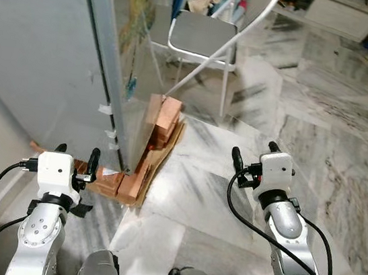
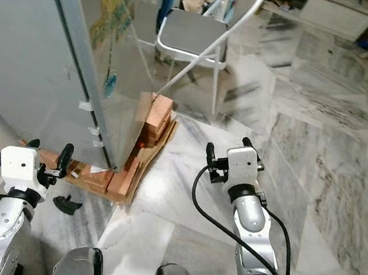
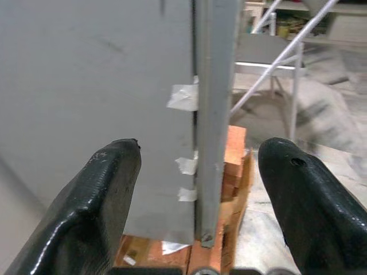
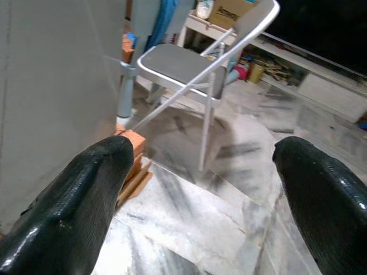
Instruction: Restocking fridge
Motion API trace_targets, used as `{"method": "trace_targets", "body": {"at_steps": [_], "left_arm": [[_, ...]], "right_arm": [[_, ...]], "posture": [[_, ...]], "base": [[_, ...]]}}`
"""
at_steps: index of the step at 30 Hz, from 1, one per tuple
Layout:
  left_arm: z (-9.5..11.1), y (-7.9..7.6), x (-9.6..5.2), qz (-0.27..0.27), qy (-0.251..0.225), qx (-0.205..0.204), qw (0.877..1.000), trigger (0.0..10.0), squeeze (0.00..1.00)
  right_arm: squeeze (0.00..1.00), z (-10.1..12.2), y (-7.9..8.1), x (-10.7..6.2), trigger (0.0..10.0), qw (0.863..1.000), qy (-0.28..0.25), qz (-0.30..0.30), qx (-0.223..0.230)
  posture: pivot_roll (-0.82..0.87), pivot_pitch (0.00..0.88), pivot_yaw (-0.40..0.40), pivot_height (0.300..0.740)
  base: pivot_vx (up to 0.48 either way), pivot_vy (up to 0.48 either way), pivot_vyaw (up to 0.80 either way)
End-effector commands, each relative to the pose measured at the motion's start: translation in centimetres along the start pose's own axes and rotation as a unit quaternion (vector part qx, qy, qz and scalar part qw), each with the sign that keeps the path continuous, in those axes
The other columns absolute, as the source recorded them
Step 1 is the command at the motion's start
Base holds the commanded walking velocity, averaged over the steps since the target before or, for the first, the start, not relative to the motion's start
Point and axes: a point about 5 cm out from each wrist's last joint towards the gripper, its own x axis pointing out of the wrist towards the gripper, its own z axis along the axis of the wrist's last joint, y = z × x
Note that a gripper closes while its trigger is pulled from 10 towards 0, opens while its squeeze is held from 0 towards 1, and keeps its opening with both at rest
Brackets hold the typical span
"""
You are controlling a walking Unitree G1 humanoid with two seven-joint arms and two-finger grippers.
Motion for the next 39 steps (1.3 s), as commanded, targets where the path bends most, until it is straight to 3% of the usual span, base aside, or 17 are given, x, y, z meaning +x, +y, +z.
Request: {"method": "trace_targets", "body": {"at_steps": [1,6,15,24,25,26,34,39], "left_arm": [[-0.1,-0.3,-0.1,-0.008,0.000,-0.006,1.000,10.0,0.00],[-0.1,-0.3,0.0,-0.012,-0.003,-0.003,1.000,10.0,0.00],[-0.1,-0.2,-0.1,-0.012,-0.005,0.000,1.000,10.0,0.00],[-0.1,-0.2,-0.1,-0.012,-0.004,0.000,1.000,10.0,0.00],[-0.2,0.0,-0.6,-0.003,0.000,0.003,1.000,10.0,0.00],[-0.3,0.2,-0.8,0.001,0.002,0.003,1.000,10.0,0.00],[0.1,0.5,-0.3,-0.018,-0.004,0.025,1.000,10.0,0.00],[0.2,1.8,-0.1,-0.012,0.000,0.030,0.999,10.0,0.00]], "right_arm": [[0.00,0.1,-0.2,-0.1,10.0,1.000,0.000,-0.002,0.001],[0.00,0.1,-0.2,-0.1,10.0,1.000,0.000,-0.003,0.002],[0.00,0.0,-0.5,-1.8,10.0,1.000,0.007,-0.003,0.002],[0.00,-0.1,-0.5,-2.1,10.0,1.000,0.009,-0.004,0.004],[0.00,-0.9,-1.2,-4.4,10.0,0.999,0.028,-0.026,0.006],[0.00,-1.3,-1.5,-5.4,10.0,0.999,0.036,-0.036,0.005],[0.00,-2.1,-1.9,-6.2,10.0,0.997,0.056,-0.052,0.006],[0.00,-2.2,-1.9,-6.1,10.0,0.997,0.050,-0.055,0.011]], "posture": [[0.09,0.144,-0.085,0.740],[0.09,0.140,-0.085,0.740],[0.10,0.123,-0.087,0.740],[0.10,0.123,-0.087,0.740],[0.10,0.111,-0.079,0.740],[0.10,0.111,-0.077,0.740],[0.09,0.113,-0.074,0.740],[0.08,0.118,-0.061,0.740]], "base": [[0.251,0.000,-0.80],[0.266,0.000,-0.62],[0.269,0.000,0.00],[0.269,0.000,0.00],[0.000,0.000,0.00],[0.000,0.000,0.00],[0.000,0.000,-0.20],[0.000,0.000,-0.80]]}}
